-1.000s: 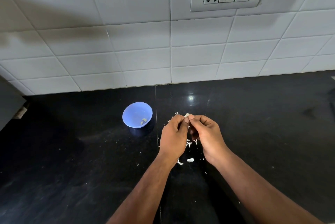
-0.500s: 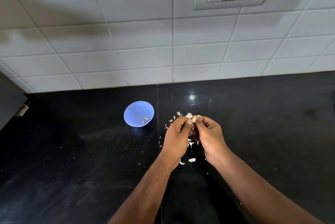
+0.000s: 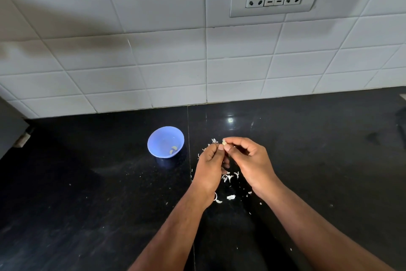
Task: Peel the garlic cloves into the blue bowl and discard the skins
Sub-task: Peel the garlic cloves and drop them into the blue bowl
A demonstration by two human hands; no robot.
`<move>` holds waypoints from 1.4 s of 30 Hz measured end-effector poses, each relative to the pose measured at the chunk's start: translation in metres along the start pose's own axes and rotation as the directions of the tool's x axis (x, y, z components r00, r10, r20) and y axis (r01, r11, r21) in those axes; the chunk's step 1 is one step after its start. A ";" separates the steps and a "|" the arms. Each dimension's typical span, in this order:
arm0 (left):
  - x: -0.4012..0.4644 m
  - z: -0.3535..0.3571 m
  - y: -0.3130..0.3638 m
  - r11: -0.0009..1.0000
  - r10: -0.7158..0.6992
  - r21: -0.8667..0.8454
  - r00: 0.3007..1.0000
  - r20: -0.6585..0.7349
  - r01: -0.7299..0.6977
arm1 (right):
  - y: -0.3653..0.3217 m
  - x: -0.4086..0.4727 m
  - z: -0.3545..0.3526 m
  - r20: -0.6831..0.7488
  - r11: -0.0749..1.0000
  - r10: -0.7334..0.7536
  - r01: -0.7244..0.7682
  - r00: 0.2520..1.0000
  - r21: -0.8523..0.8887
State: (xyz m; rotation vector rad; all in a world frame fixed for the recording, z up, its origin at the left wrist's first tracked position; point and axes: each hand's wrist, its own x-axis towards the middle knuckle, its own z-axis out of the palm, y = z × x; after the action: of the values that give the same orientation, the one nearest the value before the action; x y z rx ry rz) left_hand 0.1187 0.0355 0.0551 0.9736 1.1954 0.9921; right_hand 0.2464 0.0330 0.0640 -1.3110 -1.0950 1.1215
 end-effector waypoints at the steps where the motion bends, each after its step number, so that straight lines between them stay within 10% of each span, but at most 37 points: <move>1: 0.000 -0.001 0.001 1.000 0.002 0.005 1.000 -0.009 -0.002 | 0.000 0.002 -0.001 0.002 0.999 -0.013 0.013 1.000 -0.032; 17: -0.003 -0.009 0.022 0.934 -0.164 -0.324 0.986 -0.010 0.152 | -0.007 0.001 -0.007 0.057 0.848 -0.347 0.339 0.936 -0.407; 30: -0.004 -0.001 0.015 0.996 0.066 0.071 0.980 -0.190 -0.053 | -0.012 -0.004 -0.009 0.114 0.868 -0.270 0.293 0.956 -0.401; 42: -0.006 -0.002 0.011 0.988 -0.055 0.130 0.981 -0.186 0.080 | -0.016 -0.004 -0.001 -0.020 0.964 0.075 -0.067 0.997 0.258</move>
State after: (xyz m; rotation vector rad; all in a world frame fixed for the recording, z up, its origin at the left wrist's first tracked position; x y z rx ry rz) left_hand 0.1154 0.0331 0.0668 0.9575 1.4561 0.9705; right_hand 0.2465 0.0295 0.0806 -1.1644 -0.8537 1.2486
